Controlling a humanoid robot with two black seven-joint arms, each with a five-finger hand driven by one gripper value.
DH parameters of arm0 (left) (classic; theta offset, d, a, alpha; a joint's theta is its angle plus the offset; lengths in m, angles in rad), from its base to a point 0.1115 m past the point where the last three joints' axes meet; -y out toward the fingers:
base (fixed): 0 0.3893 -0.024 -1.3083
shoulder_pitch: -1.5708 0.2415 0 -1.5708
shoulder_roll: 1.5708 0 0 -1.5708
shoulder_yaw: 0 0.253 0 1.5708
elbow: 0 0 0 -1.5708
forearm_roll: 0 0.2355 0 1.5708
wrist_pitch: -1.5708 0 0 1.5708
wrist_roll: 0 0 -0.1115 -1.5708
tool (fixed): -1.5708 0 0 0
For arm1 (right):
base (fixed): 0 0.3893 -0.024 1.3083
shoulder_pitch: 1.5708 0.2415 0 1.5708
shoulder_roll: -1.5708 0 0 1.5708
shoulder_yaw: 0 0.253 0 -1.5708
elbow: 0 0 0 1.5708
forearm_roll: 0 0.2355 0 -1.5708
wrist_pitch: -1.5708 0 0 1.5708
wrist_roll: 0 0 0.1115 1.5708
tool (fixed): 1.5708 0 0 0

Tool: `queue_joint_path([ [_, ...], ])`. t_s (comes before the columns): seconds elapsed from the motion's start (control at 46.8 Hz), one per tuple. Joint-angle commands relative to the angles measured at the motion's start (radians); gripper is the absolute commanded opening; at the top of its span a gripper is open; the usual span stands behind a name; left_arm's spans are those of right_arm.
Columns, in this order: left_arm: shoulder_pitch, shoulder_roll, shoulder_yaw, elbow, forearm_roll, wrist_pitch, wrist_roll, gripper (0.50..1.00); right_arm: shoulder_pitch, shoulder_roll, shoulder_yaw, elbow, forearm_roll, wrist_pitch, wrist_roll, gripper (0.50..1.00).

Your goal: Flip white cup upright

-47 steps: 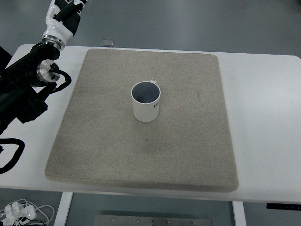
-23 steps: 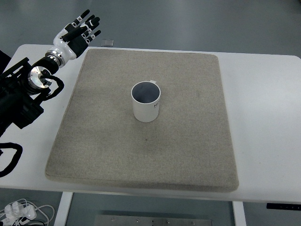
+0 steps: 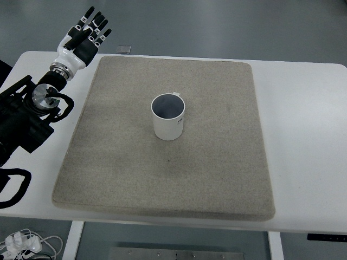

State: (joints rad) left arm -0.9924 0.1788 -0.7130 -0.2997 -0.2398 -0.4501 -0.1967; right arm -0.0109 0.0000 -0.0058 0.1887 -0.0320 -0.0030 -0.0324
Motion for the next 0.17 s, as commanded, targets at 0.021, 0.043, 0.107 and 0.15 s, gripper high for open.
queue_joint_path([
  [0.021, 0.001, -0.025, -0.031, 0.019, 0.001, 0.002, -0.029, 1.0, 0.0, 0.0, 0.0, 0.0, 0.0, 0.001, 0.0, 0.952],
  [0.043, 0.001, -0.028, -0.031, 0.024, 0.001, 0.004, -0.035, 1.0, -0.001, 0.0, 0.001, 0.0, 0.0, 0.001, 0.0, 0.952],
  [0.107, 0.003, -0.038, -0.031, 0.039, 0.001, 0.002, -0.041, 1.0, -0.001, 0.0, 0.001, 0.0, 0.0, -0.002, 0.0, 0.952],
  [0.15, 0.003, -0.045, -0.033, 0.045, 0.001, 0.002, -0.046, 1.0, -0.001, 0.0, 0.001, 0.0, 0.0, -0.003, -0.001, 0.952],
])
